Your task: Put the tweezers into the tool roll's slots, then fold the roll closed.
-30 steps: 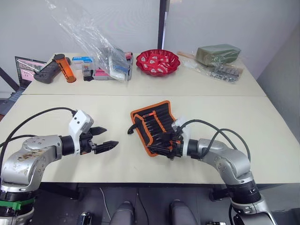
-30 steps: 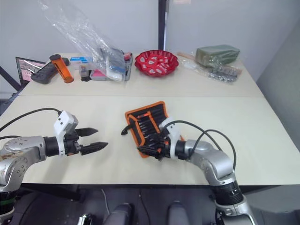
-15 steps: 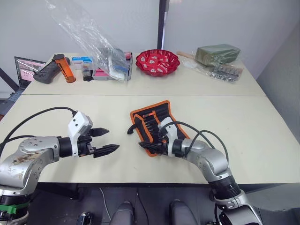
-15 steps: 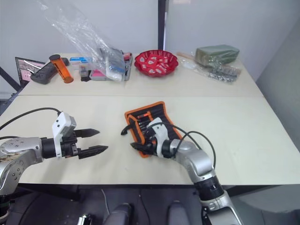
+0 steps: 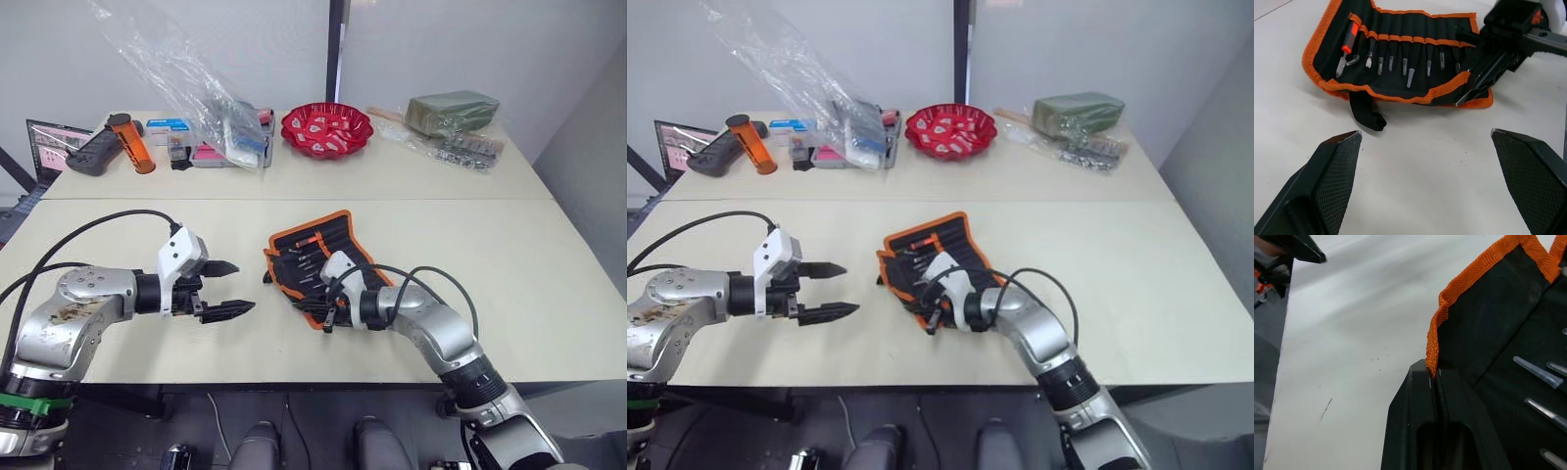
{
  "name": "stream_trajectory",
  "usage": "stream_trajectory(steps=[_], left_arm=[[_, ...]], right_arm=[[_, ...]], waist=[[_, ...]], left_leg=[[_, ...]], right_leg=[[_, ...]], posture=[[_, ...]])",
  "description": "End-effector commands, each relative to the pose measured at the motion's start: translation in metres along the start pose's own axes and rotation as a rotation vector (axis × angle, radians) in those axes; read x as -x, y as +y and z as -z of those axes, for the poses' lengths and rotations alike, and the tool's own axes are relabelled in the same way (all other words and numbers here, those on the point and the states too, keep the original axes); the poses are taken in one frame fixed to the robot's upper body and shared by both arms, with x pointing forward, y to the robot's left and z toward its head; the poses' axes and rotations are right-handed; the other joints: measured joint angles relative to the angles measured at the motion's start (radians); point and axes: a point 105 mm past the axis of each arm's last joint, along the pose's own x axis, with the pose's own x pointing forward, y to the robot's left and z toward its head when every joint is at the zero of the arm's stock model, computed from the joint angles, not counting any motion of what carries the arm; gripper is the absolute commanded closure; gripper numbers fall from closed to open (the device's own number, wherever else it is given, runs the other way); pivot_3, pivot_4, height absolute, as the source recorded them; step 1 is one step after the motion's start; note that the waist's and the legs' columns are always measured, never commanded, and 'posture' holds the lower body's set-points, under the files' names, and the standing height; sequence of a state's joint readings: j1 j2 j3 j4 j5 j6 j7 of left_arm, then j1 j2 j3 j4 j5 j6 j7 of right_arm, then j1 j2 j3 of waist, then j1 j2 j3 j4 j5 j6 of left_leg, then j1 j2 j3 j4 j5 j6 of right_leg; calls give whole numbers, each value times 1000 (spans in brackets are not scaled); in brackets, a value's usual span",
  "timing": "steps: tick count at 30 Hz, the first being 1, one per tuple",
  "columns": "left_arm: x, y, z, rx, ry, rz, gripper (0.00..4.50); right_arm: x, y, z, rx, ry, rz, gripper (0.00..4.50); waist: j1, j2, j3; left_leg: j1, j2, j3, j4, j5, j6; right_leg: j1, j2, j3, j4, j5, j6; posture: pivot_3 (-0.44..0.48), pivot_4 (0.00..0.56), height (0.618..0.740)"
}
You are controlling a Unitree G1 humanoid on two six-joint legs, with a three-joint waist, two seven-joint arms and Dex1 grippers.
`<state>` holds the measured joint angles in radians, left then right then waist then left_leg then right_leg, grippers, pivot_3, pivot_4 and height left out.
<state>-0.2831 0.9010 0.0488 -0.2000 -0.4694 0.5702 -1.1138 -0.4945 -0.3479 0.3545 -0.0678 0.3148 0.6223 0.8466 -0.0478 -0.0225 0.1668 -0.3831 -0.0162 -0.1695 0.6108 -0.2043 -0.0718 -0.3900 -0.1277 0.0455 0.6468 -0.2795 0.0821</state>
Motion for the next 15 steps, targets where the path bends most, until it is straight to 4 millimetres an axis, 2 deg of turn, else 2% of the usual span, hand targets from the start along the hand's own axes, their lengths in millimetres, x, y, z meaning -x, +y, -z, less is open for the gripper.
stream_trajectory(steps=[1, 6, 10, 15], left_arm=[[3, 4, -6, -88, 15, 10, 0], [-5, 9, -1, -174, 72, 24, 0], [-10, 12, -4, -212, 73, 41, 0], [-17, 6, -11, -190, 36, 90, 0]], right_arm=[[9, 0, -10, 47, -20, -23, 4483], [20, 1, -6, 90, 31, -66, 4483], [38, -2, -1, 125, 96, -83, 4483], [68, -26, 10, 237, 196, 3, 4483]], waist=[[0, 0, 0], [3, 0, 0], [5, 0, 0], [3, 0, 0]], left_leg=[[0, 0, 0, 0, 0, 0], [-1, 0, 0, 1, 0, 0], [-1, 0, 0, 1, 0, 0], [-1, 0, 0, 1, 0, 0]], right_leg=[[0, 0, 0, 0, 0, 0], [0, 0, 0, 0, 0, 0], [0, 0, 0, 0, 0, 1], [0, 0, 0, 0, -1, 2]], posture=[[0, 150, 740], [0, 150, 740], [0, 150, 740], [0, 150, 740]])
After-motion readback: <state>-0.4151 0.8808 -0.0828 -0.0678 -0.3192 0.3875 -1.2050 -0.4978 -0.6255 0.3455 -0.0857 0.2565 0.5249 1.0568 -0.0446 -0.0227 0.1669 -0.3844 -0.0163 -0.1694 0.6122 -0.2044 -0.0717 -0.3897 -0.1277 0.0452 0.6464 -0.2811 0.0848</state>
